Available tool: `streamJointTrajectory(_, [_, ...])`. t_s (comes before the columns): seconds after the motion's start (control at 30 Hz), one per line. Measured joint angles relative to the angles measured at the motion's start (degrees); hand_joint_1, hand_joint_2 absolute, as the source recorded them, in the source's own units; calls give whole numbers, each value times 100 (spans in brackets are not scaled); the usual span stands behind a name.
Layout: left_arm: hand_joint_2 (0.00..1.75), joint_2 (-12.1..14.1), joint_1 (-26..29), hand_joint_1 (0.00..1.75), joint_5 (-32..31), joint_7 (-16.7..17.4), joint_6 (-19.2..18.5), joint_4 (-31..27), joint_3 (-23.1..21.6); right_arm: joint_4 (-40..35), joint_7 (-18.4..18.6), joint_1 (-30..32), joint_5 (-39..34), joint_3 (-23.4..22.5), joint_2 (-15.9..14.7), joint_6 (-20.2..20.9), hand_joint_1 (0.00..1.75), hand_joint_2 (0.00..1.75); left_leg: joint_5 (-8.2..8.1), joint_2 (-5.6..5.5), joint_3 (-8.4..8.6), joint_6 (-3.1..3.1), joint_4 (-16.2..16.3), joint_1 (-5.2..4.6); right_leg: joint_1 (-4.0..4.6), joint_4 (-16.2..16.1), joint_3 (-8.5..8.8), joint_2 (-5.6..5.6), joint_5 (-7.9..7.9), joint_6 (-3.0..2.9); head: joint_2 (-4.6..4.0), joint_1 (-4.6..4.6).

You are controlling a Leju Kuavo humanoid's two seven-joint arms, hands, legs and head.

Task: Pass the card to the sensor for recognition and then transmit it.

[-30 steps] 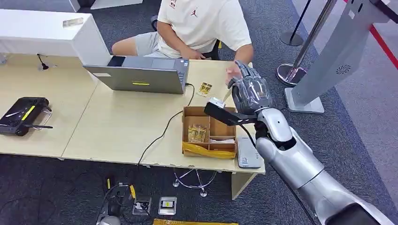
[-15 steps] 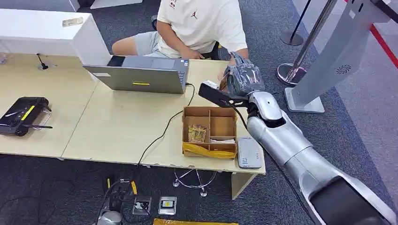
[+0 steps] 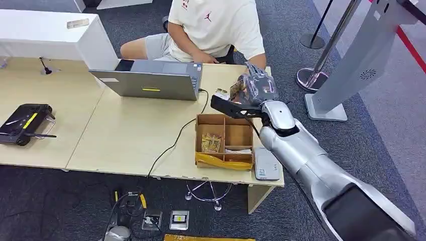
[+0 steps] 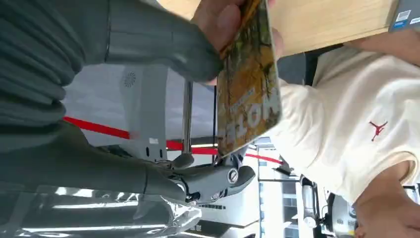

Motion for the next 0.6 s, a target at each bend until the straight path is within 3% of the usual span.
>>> streamJointTrajectory(0.27, [0, 0, 3, 0, 120, 4, 52, 17, -4, -70, 109, 3, -295, -9, -85, -231, 0, 175, 0, 1, 2, 0, 1, 0, 0, 0, -3, 1, 0, 0, 0, 0])
streamJointTrajectory(0.6, [0, 2, 102, 0, 330, -230, 289, 55, -4, -1526, 656, 627, -122, -295, -912, -892, 0, 175, -1, 1, 1, 1, 6, 0, 0, -3, -4, 0, 0, 0, 0, -2])
